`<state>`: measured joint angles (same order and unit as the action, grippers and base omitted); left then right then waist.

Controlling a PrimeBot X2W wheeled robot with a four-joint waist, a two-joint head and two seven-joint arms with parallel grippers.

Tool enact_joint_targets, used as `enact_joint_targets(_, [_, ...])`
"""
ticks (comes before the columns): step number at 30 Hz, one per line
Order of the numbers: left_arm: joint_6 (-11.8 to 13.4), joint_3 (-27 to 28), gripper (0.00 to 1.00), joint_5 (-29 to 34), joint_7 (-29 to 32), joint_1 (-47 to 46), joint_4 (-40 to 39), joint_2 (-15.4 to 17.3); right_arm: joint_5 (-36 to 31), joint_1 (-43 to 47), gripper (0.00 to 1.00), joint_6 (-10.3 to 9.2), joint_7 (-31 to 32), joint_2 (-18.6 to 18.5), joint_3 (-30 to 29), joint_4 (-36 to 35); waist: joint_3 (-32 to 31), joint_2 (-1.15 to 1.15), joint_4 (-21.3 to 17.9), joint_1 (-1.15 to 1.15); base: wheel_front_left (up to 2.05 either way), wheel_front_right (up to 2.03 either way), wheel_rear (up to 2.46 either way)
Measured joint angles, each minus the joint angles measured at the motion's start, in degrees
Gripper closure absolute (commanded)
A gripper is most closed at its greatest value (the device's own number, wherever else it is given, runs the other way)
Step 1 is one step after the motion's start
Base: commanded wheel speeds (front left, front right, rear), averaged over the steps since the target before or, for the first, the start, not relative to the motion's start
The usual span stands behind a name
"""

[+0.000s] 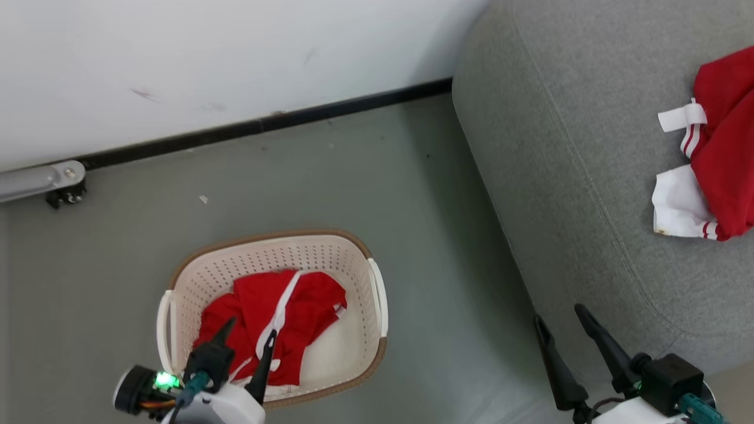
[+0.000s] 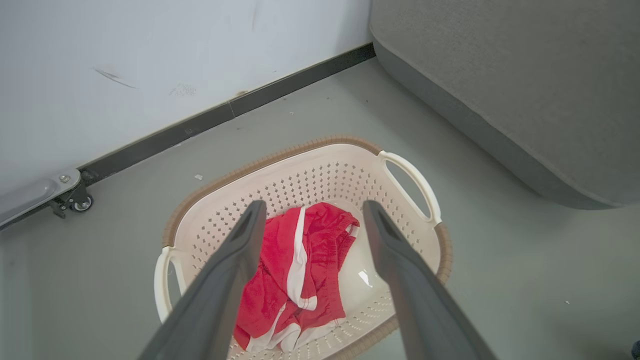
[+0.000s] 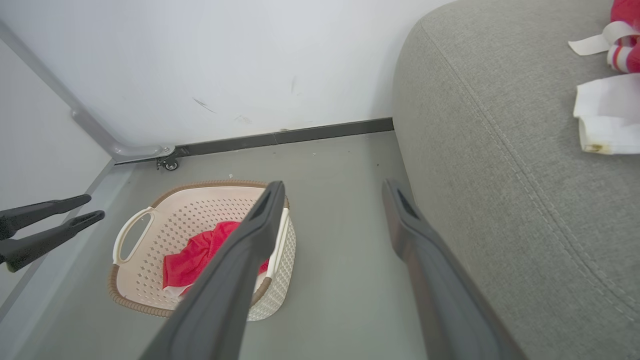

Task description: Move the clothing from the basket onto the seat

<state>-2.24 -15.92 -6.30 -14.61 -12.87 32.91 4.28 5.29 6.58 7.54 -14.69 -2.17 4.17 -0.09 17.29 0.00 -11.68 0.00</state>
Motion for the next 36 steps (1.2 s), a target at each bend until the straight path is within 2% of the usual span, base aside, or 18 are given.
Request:
enact_joint_targets(13, [0.1,0.5,0.00,2.0,3.1,-10.9,7.1,2.3,2.5,-5.1,0.00,0.00,0.0,0.0,2.8,-4.5,9.0,0.00,-3.2,0.00,0.00,0.00,0.00])
enact_joint_targets(22, [0.0,0.2,0.00,3.4,5.6,-18.1,11.3,4.2,4.6,-8.4,0.00,0.00,0.0,0.0,4.8,-5.5,14.9,0.00,-5.2,0.00,0.00,0.00,0.00])
enact_joint_targets(28, [0.0,0.2,0.00,4.6,7.1,-21.7,14.4,6.6,6.1,-10.4,0.00,0.01,0.0,0.0,5.9,-6.2,18.6,0.00,-6.5,0.00,0.00,0.00,0.00])
enact_joint_targets(36, [0.0,-1.8,0.00,7.5,10.4,-27.0,17.9,8.2,8.0,-12.7,0.00,0.00,0.0,0.0,6.9,-6.6,23.0,0.00,-8.4,0.00,0.00,0.00,0.00])
